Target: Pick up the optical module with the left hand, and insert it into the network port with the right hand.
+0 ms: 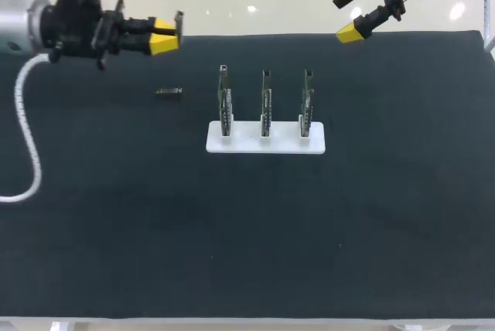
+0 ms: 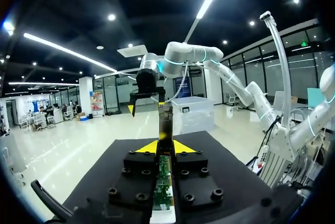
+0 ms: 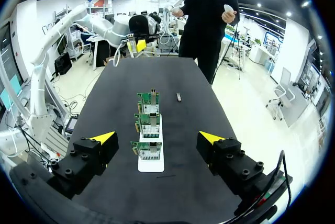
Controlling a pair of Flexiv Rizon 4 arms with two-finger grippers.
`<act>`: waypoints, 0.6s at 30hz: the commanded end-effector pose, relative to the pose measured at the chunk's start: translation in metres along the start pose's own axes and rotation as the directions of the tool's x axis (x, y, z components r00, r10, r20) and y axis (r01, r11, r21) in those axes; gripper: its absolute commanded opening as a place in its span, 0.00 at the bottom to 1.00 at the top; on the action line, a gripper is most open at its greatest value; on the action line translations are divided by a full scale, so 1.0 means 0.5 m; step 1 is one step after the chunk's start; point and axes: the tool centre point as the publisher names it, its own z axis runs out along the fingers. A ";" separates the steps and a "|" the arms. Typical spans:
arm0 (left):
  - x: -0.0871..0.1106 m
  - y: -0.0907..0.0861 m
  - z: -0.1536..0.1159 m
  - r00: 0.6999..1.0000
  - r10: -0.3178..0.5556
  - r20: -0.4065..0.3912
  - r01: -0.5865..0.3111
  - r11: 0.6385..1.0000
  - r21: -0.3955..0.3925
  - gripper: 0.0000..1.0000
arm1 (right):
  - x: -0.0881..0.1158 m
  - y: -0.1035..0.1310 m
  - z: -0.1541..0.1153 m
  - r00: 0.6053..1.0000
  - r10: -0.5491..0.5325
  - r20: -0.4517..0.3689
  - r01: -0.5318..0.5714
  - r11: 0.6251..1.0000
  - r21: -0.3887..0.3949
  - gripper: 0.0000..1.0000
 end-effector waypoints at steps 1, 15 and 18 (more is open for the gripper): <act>0.009 0.007 0.040 1.000 -0.008 0.025 0.009 1.000 -0.007 0.00 | 0.001 0.001 0.000 1.000 -0.001 0.002 0.001 1.000 0.001 1.00; 0.004 0.007 0.120 0.999 -0.021 0.047 0.022 1.000 -0.022 0.00 | 0.001 0.001 0.000 1.000 -0.001 0.002 0.001 1.000 0.001 1.00; 0.006 0.012 0.133 0.998 -0.022 0.051 0.024 0.999 -0.030 0.00 | 0.001 0.001 0.000 1.000 -0.001 0.002 0.001 1.000 0.001 1.00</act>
